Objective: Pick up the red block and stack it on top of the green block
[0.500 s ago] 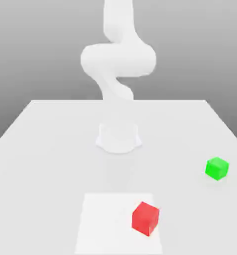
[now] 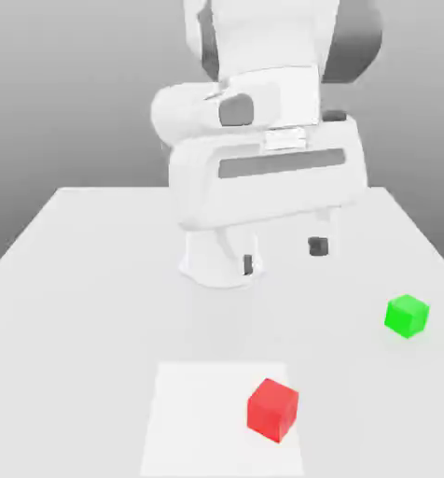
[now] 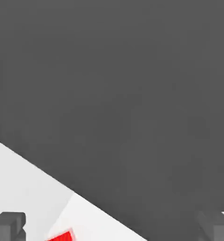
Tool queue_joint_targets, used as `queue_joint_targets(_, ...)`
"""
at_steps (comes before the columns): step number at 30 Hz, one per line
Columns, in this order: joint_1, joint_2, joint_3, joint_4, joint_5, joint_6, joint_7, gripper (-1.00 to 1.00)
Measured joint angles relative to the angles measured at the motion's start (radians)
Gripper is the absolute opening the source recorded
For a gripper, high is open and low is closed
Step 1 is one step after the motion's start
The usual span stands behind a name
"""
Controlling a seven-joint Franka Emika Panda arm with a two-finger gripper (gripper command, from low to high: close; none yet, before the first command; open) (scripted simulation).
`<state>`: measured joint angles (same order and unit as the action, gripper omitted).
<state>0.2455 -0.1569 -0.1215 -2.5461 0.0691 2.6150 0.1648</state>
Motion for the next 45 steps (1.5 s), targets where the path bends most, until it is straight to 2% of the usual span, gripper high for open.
queue_joint_targets(6, 0.030, 0.214, 0.011, -0.084, -0.027, 0.108, -0.179, 0.00)
queue_joint_targets(12, 0.001, 0.429, 0.050, -0.074, 0.006, 0.277, -0.243, 0.00)
queue_joint_targets(13, -0.006, 0.455, 0.058, -0.070, 0.012, 0.299, -0.248, -1.00)
queue_joint_targets(20, -0.006, 0.457, 0.059, -0.070, 0.010, 0.299, -0.246, -1.00)
queue_joint_targets(26, 0.018, 0.273, 0.046, -0.101, -0.037, 0.145, -0.218, -1.00)
queue_joint_targets(38, 0.484, 0.076, 0.284, -0.212, 0.006, 0.063, -0.431, -1.00)
queue_joint_targets(41, 0.554, 0.049, 0.344, -0.237, -0.007, 0.061, -0.465, -1.00)
queue_joint_targets(45, 0.555, 0.163, 0.359, -0.237, -0.081, 0.173, -0.421, -1.00)
